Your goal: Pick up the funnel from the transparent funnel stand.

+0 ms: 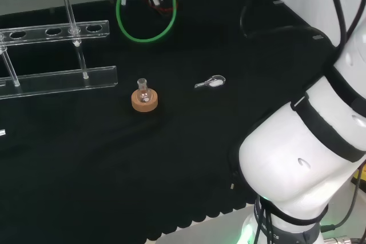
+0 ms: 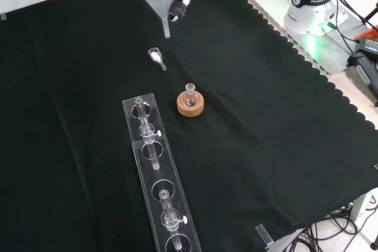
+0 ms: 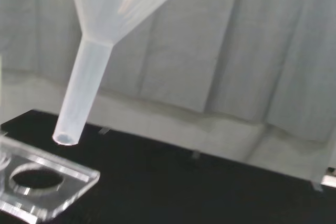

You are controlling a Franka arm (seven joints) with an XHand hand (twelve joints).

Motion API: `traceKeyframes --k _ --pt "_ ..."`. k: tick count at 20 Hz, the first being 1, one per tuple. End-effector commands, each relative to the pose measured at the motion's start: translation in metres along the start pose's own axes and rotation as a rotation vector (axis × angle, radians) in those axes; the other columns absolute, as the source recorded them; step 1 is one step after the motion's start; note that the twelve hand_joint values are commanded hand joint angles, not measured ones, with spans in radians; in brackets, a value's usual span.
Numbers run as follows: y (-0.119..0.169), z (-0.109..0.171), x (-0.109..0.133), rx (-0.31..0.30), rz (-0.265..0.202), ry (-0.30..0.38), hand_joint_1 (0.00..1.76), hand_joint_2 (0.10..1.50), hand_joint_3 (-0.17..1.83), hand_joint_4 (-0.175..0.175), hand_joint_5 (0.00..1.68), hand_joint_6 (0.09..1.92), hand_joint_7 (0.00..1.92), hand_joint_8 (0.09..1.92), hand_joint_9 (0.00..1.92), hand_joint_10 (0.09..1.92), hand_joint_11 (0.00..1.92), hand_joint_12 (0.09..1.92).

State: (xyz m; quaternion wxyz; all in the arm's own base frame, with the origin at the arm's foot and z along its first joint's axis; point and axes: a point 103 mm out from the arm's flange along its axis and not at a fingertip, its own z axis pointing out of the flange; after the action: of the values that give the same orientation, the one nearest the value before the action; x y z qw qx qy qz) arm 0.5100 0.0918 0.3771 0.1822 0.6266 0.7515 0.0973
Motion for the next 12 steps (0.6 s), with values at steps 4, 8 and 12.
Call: traceKeyframes --k 4,8,12 --pt "-0.063 -0.001 -0.038 -0.022 -0.103 0.091 1.02 0.89 0.03 -0.175 1.19 0.65 1.29 1.06 1.92 0.59 1.92 0.85" --pt "-0.065 0.002 -0.045 -0.017 -0.102 0.082 1.03 0.89 0.03 -0.175 1.20 0.64 1.30 1.06 1.92 0.61 1.92 0.86" --pt "-0.067 0.002 -0.051 -0.020 -0.091 0.075 1.03 0.89 0.03 -0.175 1.20 0.64 1.31 1.06 1.92 0.61 1.92 0.86"
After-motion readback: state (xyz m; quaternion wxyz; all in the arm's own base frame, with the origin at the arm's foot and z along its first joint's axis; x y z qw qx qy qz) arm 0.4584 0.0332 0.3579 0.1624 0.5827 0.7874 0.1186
